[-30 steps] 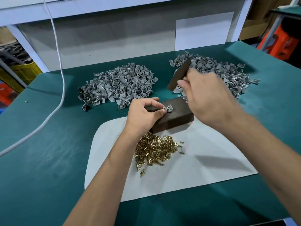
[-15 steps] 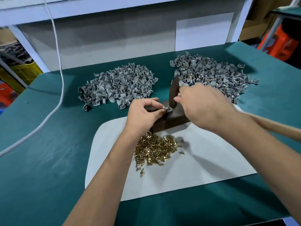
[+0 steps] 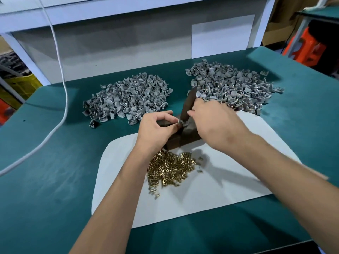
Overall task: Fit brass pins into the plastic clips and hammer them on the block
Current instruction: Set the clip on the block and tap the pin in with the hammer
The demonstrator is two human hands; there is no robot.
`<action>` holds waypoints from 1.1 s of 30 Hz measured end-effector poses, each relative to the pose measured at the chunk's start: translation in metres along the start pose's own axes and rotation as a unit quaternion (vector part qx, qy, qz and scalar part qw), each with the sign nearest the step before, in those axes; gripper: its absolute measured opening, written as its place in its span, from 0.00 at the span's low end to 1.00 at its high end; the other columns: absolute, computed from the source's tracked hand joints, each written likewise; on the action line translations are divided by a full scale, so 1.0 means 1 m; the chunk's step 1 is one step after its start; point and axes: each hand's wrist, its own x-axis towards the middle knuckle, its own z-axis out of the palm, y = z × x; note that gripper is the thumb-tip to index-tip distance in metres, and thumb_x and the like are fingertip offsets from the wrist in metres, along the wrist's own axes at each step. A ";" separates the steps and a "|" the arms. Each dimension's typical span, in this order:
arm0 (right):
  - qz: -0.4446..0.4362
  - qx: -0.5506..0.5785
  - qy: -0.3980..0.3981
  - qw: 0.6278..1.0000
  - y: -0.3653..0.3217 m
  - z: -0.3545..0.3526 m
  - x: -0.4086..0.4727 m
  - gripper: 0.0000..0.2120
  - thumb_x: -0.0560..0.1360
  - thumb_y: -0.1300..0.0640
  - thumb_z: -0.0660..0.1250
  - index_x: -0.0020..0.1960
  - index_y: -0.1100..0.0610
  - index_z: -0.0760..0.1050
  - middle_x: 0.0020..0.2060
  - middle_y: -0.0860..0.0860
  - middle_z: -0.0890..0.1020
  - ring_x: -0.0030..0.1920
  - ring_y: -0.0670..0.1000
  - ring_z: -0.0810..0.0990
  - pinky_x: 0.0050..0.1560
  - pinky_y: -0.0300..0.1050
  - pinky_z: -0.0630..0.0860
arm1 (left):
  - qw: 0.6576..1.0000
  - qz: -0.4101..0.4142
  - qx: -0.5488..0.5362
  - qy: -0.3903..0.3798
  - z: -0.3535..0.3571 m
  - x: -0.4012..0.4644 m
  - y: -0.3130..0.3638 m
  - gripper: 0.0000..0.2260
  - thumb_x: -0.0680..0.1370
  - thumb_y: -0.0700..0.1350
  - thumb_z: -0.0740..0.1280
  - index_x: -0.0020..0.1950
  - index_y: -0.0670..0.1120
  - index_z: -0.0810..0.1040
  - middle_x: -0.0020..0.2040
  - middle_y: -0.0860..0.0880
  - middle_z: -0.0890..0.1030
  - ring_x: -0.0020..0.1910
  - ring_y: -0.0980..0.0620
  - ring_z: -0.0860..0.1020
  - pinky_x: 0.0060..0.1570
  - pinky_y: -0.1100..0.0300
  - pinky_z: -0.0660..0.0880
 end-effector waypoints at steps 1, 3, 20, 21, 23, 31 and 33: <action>0.000 -0.015 -0.015 1.000 0.004 -0.004 0.002 0.09 0.85 0.49 0.56 0.49 0.52 0.66 0.43 0.56 0.81 0.38 0.60 0.72 0.40 0.49 0.66 | 1.000 0.001 -0.002 0.002 0.001 0.000 0.000 0.05 0.72 0.35 0.78 0.43 0.44 0.87 0.62 0.44 0.82 0.58 0.56 0.82 0.66 0.51 0.77; -0.008 -0.037 0.002 0.999 0.009 -0.015 0.006 0.10 0.85 0.48 0.56 0.48 0.51 0.68 0.39 0.55 0.78 0.36 0.59 0.70 0.39 0.50 0.66 | 1.000 -0.003 -0.008 0.002 0.000 -0.002 0.001 0.05 0.72 0.35 0.78 0.44 0.43 0.87 0.62 0.44 0.82 0.56 0.58 0.82 0.65 0.52 0.77; 0.056 0.038 -0.032 0.997 0.064 -0.031 -0.006 0.14 0.75 0.43 0.73 0.38 0.49 0.74 0.35 0.47 0.80 0.39 0.54 0.78 0.41 0.50 0.77 | 0.999 0.000 -0.049 -0.004 0.002 -0.001 -0.004 0.09 0.74 0.38 0.76 0.38 0.51 0.87 0.64 0.49 0.83 0.61 0.58 0.81 0.68 0.50 0.75; 0.066 0.033 -0.045 0.996 0.070 -0.031 -0.007 0.13 0.73 0.43 0.75 0.37 0.48 0.75 0.35 0.46 0.80 0.39 0.53 0.78 0.41 0.48 0.77 | 0.998 -0.004 -0.059 -0.004 0.003 -0.001 -0.005 0.09 0.75 0.38 0.76 0.38 0.51 0.87 0.64 0.50 0.83 0.61 0.58 0.81 0.68 0.50 0.75; 0.076 0.004 -0.079 0.994 0.074 -0.026 -0.013 0.13 0.70 0.45 0.77 0.35 0.46 0.75 0.35 0.44 0.81 0.40 0.53 0.79 0.41 0.46 0.77 | 0.997 -0.009 -0.071 -0.007 0.003 -0.001 -0.006 0.10 0.75 0.38 0.76 0.37 0.52 0.88 0.64 0.51 0.82 0.62 0.58 0.80 0.68 0.48 0.75; 0.065 -0.010 -0.042 0.997 0.060 -0.017 -0.009 0.07 0.73 0.46 0.74 0.42 0.47 0.78 0.42 0.47 0.84 0.46 0.55 0.81 0.50 0.50 0.80 | 0.996 -0.011 -0.088 -0.013 0.003 -0.001 -0.004 0.08 0.75 0.38 0.75 0.38 0.50 0.88 0.68 0.51 0.80 0.65 0.56 0.79 0.67 0.47 0.75; 0.011 0.035 -0.008 0.999 0.044 -0.013 -0.003 0.07 0.75 0.47 0.73 0.51 0.46 0.80 0.43 0.45 0.84 0.47 0.52 0.81 0.50 0.49 0.80 | 0.995 -0.010 -0.096 -0.013 0.003 -0.002 -0.003 0.09 0.75 0.38 0.75 0.38 0.50 0.87 0.68 0.50 0.80 0.65 0.55 0.78 0.67 0.47 0.75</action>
